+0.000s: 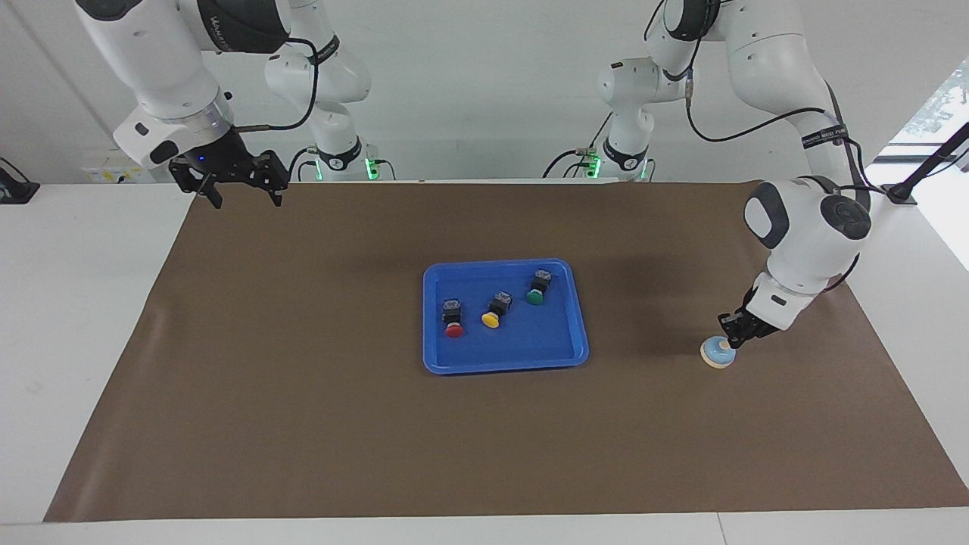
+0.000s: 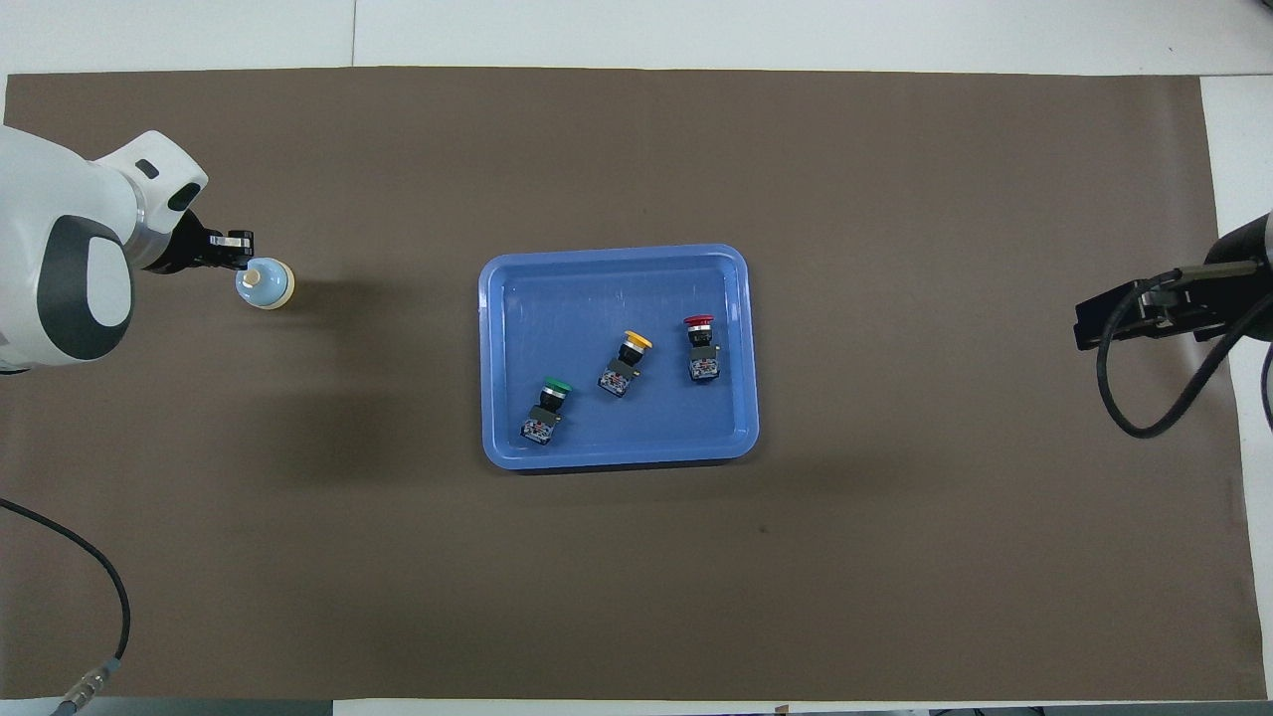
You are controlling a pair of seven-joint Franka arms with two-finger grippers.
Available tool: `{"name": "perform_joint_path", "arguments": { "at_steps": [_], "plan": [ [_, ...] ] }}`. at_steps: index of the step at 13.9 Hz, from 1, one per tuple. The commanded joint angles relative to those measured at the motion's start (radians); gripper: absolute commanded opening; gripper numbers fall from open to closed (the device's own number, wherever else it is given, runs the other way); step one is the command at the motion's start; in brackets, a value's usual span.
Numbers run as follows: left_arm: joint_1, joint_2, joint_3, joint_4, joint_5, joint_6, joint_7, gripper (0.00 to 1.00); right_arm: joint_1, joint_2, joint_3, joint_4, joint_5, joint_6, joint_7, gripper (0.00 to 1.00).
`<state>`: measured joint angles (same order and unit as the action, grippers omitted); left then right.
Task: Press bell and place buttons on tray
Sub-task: 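Lift the left gripper off the bell and draw it back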
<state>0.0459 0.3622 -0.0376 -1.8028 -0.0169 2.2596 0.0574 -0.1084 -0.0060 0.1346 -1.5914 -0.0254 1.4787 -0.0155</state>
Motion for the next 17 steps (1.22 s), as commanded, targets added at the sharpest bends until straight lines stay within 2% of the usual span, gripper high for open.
{"name": "perform_joint_path", "arguments": {
  "at_steps": [1, 3, 7, 8, 9, 11, 13, 15, 16, 17],
  "plan": [
    [0.003, 0.009, 0.004, -0.084, 0.009, 0.129, 0.010, 0.00, -0.019, -0.014, 0.014, -0.010, -0.004, 0.002, -0.014, 1.00],
    [0.003, 0.011, 0.004, -0.119, 0.009, 0.164, 0.010, 0.00, -0.019, -0.022, 0.013, -0.004, 0.001, 0.000, -0.012, 1.00],
    [0.003, 0.004, 0.005, -0.099, 0.012, 0.146, 0.010, 0.00, -0.019, -0.028, 0.005, 0.016, -0.001, -0.003, -0.012, 1.00],
    [0.005, -0.002, 0.005, -0.069, 0.012, 0.105, 0.010, 0.00, -0.017, -0.028, 0.005, 0.016, -0.002, -0.002, -0.012, 1.00],
    [0.005, -0.009, 0.005, 0.048, 0.012, -0.048, 0.007, 0.00, -0.017, -0.029, 0.006, 0.016, -0.002, 0.000, -0.015, 1.00],
    [0.005, -0.035, 0.005, 0.134, 0.011, -0.174, 0.007, 0.00, -0.017, -0.032, 0.008, 0.011, -0.004, -0.001, -0.015, 1.00],
    [0.008, -0.087, 0.007, 0.168, 0.012, -0.270, 0.005, 0.00, -0.017, -0.041, 0.008, -0.001, -0.004, -0.003, -0.017, 1.00],
    [0.008, -0.170, 0.005, 0.152, 0.012, -0.323, 0.002, 0.00, -0.017, -0.042, 0.008, -0.001, -0.004, -0.003, -0.017, 1.00],
    [0.008, -0.215, 0.007, 0.137, 0.012, -0.363, 0.002, 0.07, -0.017, -0.042, 0.008, -0.001, -0.004, -0.003, -0.017, 1.00],
    [0.009, -0.259, 0.005, 0.129, 0.012, -0.398, 0.004, 0.36, -0.017, -0.042, 0.008, -0.001, -0.004, -0.003, -0.017, 1.00]
  ]
}}
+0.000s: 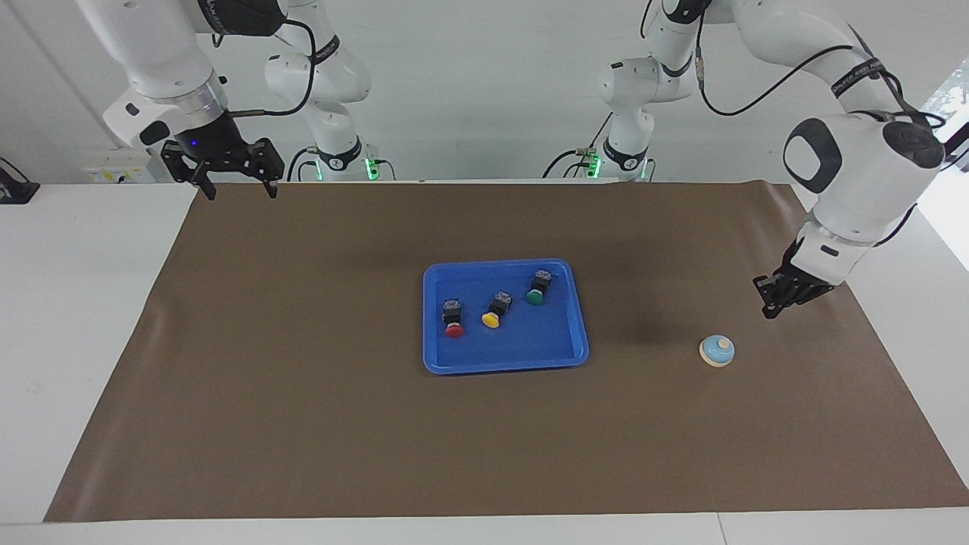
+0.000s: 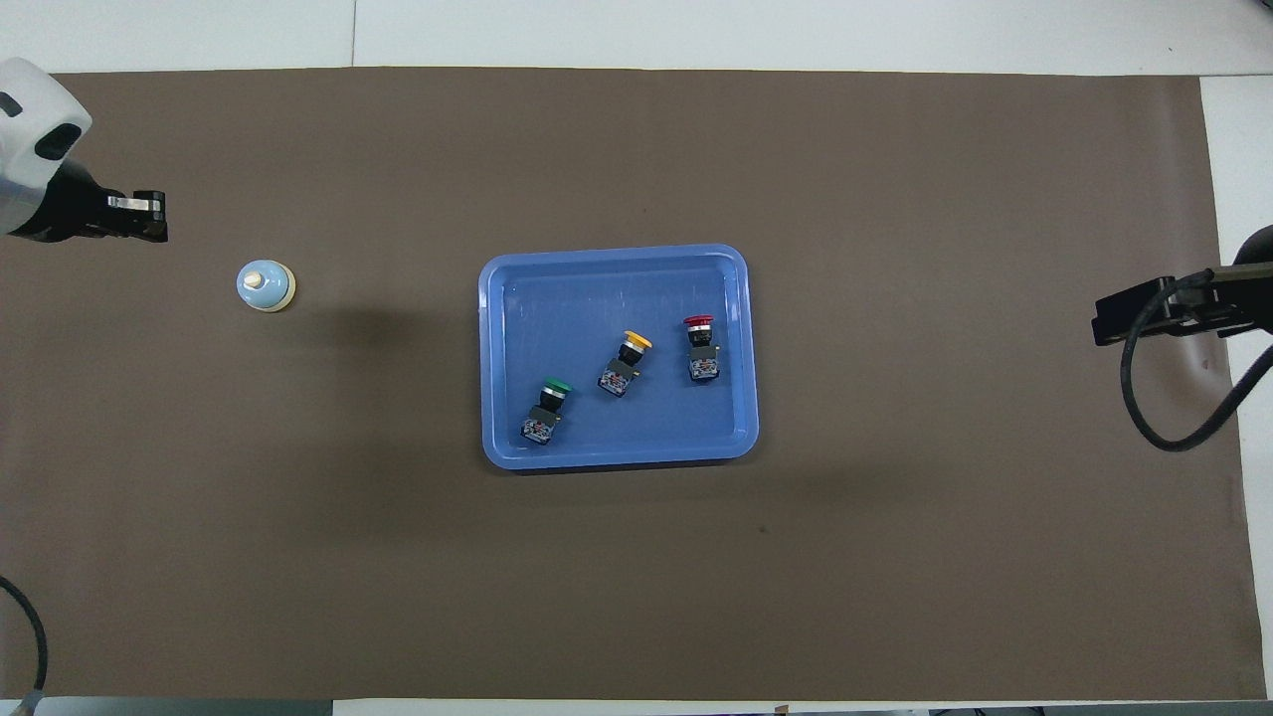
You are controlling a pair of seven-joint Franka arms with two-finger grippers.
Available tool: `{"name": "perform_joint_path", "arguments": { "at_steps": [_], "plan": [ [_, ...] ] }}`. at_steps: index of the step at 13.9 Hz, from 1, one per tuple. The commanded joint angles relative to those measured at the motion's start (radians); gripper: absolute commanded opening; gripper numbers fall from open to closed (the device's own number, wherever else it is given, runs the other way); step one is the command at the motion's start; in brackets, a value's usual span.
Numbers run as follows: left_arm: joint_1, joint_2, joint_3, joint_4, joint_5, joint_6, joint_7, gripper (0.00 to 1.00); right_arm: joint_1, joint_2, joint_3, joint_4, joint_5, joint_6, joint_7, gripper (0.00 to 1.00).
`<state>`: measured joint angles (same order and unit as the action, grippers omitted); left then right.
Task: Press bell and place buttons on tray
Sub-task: 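Lift the left gripper off the bell and draw it back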
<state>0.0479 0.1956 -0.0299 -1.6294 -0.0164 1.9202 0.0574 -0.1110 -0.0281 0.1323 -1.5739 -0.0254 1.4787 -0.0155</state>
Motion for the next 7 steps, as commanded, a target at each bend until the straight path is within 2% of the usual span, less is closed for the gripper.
{"name": "perform_joint_path", "arguments": {
  "at_steps": [1, 2, 3, 6, 7],
  "plan": [
    [0.007, -0.129, -0.002, -0.043, 0.012, -0.116, 0.002, 0.64, -0.015, -0.019, 0.010, -0.018, -0.004, -0.003, -0.017, 1.00],
    [0.006, -0.162, -0.002, -0.043, 0.012, -0.156, -0.002, 0.87, -0.015, -0.019, 0.010, -0.018, -0.004, -0.003, -0.017, 1.00],
    [0.000, -0.192, -0.002, -0.043, 0.012, -0.193, -0.004, 1.00, -0.015, -0.019, 0.010, -0.018, -0.004, -0.003, -0.017, 1.00],
    [-0.008, -0.267, -0.005, -0.064, 0.010, -0.303, -0.051, 1.00, -0.015, -0.019, 0.010, -0.018, -0.004, -0.003, -0.017, 1.00],
    [-0.011, -0.268, -0.010, -0.061, 0.010, -0.308, -0.051, 1.00, -0.015, -0.019, 0.010, -0.018, -0.004, -0.003, -0.017, 1.00]
  ]
}}
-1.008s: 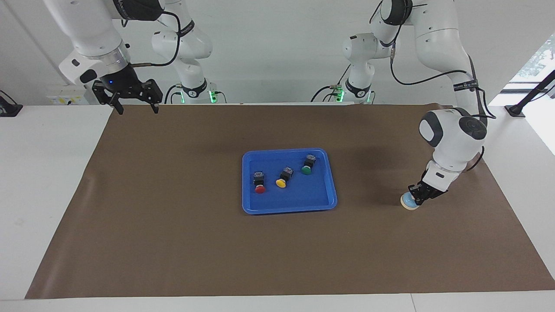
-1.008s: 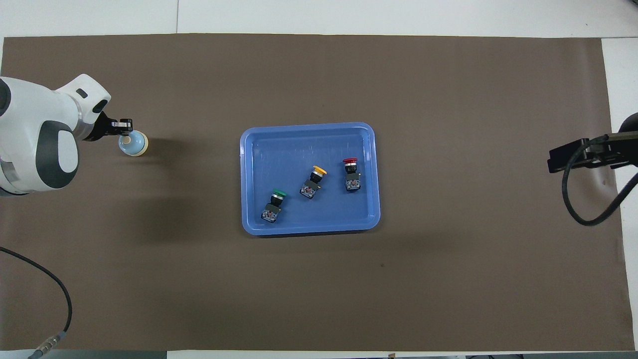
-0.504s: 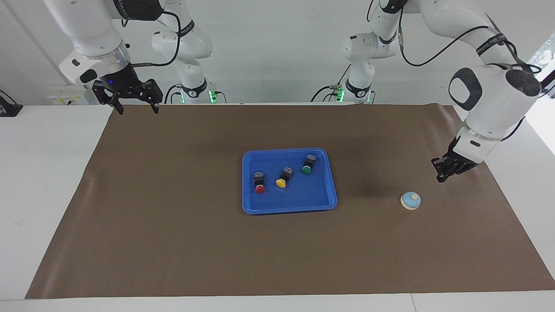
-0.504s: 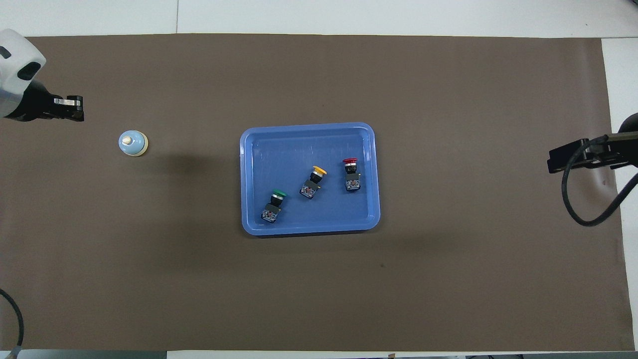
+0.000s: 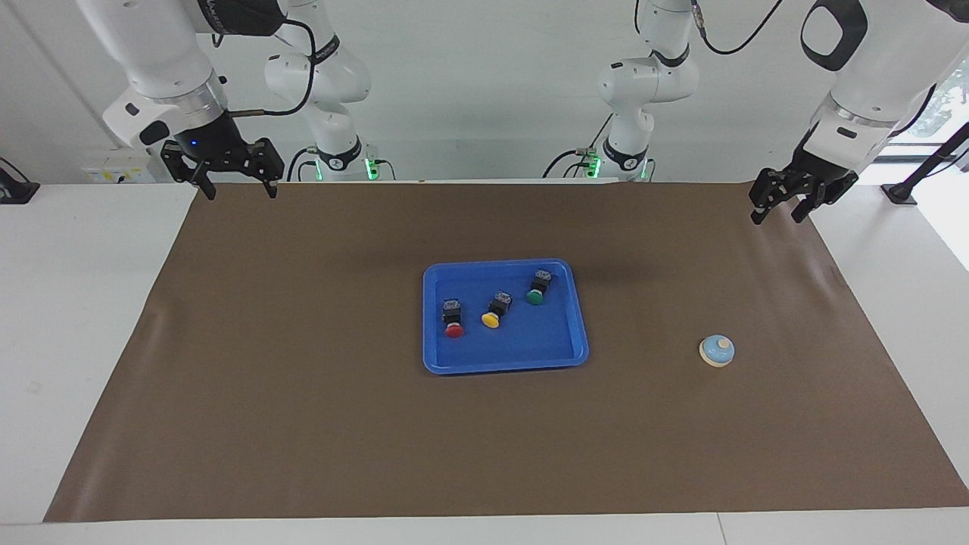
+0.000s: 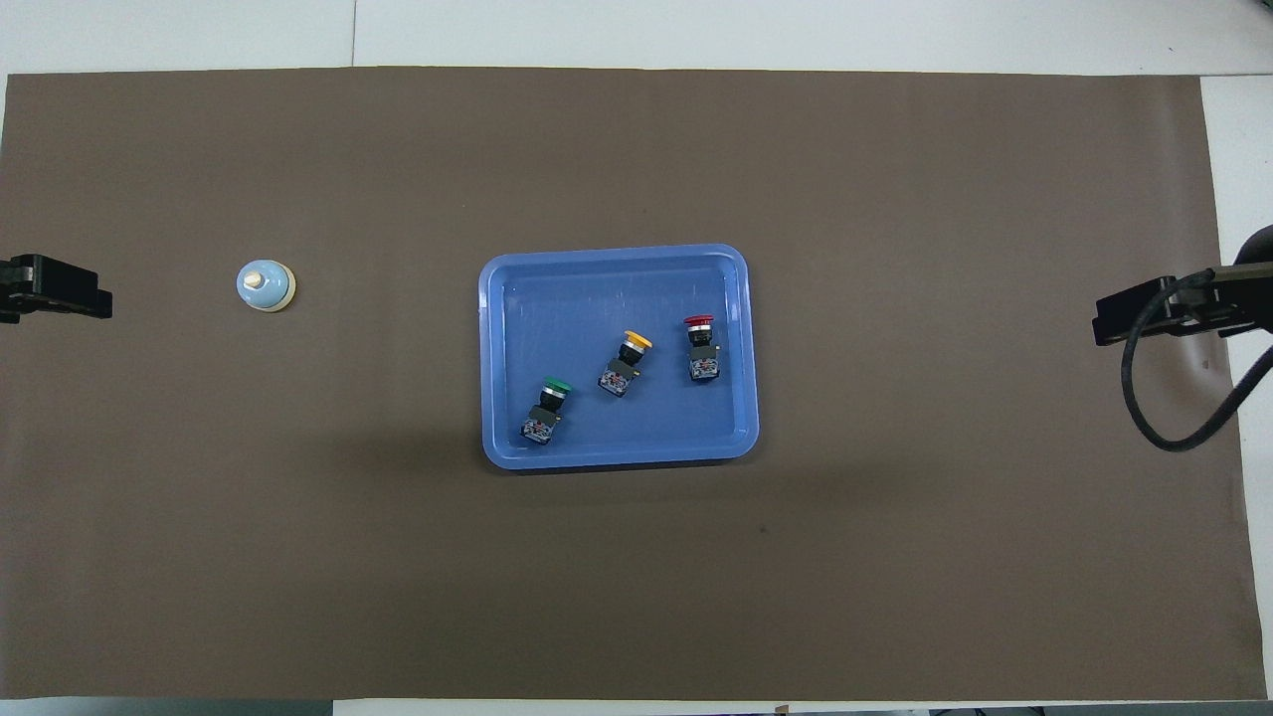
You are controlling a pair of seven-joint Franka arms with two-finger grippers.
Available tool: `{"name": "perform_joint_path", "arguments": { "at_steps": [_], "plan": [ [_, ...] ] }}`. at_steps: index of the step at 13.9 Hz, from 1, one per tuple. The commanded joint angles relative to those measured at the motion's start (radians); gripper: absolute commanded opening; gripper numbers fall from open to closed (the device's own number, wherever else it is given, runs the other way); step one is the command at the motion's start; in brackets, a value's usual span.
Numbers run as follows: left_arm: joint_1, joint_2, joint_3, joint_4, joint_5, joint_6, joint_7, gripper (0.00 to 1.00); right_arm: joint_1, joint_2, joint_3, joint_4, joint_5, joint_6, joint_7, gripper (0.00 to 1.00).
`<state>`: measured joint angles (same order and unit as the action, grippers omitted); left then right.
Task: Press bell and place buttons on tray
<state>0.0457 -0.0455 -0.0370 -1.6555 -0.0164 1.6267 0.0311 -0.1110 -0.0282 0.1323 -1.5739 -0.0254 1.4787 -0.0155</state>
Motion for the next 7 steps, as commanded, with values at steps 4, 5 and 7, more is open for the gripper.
{"name": "perform_joint_path", "arguments": {
  "at_steps": [4, 5, 7],
  "plan": [
    [-0.009, -0.019, -0.008, -0.026, 0.006, -0.019, -0.023, 1.00, -0.015, -0.019, 0.010, -0.018, -0.004, -0.003, -0.017, 1.00],
    [-0.010, -0.024, -0.008, -0.035, 0.004, -0.018, -0.019, 1.00, -0.015, -0.019, 0.010, -0.018, -0.004, -0.003, -0.017, 1.00],
    [-0.027, -0.024, -0.008, -0.033, 0.004, -0.022, -0.019, 1.00, -0.015, -0.019, 0.010, -0.018, -0.004, -0.003, -0.017, 1.00]
  ]
}}
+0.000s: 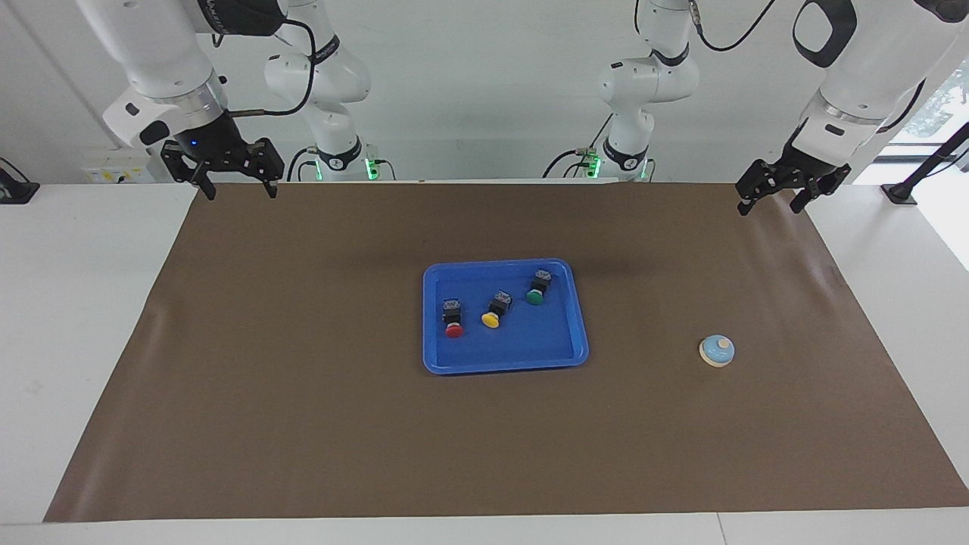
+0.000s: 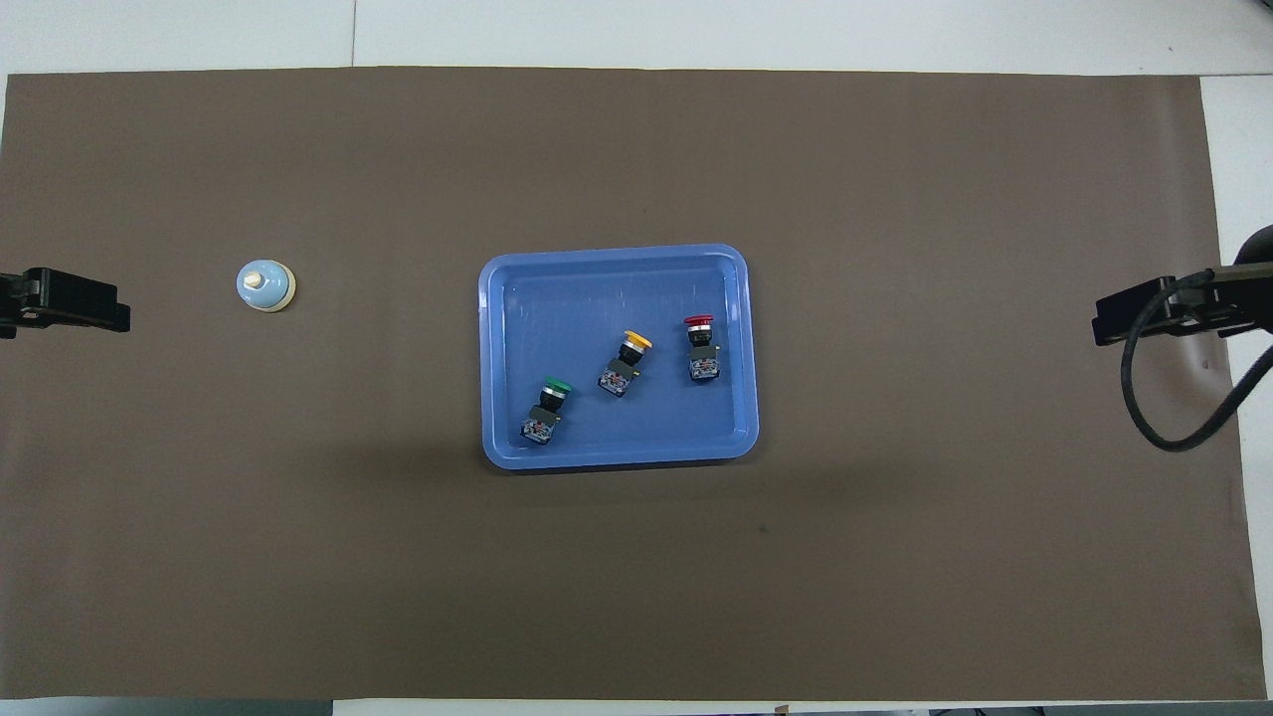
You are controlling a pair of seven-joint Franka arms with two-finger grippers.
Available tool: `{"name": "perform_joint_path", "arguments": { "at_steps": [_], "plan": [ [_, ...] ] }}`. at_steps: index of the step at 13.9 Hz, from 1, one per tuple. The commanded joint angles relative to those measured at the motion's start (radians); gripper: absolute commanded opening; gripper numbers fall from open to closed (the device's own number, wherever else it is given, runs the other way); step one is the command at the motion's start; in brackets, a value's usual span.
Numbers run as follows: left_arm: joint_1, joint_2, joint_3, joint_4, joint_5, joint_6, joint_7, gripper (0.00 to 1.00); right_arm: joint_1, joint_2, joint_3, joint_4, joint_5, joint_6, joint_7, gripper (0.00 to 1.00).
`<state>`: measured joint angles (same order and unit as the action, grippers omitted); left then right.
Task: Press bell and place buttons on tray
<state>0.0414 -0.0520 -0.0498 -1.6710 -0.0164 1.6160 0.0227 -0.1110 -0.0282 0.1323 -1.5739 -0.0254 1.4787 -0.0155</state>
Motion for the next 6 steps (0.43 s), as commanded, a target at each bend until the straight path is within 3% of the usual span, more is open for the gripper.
{"name": "perform_joint_path", "arguments": {
  "at_steps": [1, 6],
  "plan": [
    [-0.026, -0.019, 0.005, -0.019, 0.003, -0.014, -0.010, 1.00, -0.015, -0.019, 0.010, -0.018, -0.004, -0.003, -0.017, 1.00],
    [-0.028, -0.020, 0.004, -0.019, 0.001, -0.037, -0.006, 1.00, -0.015, -0.019, 0.010, -0.018, -0.004, -0.003, -0.017, 1.00]
  ]
}}
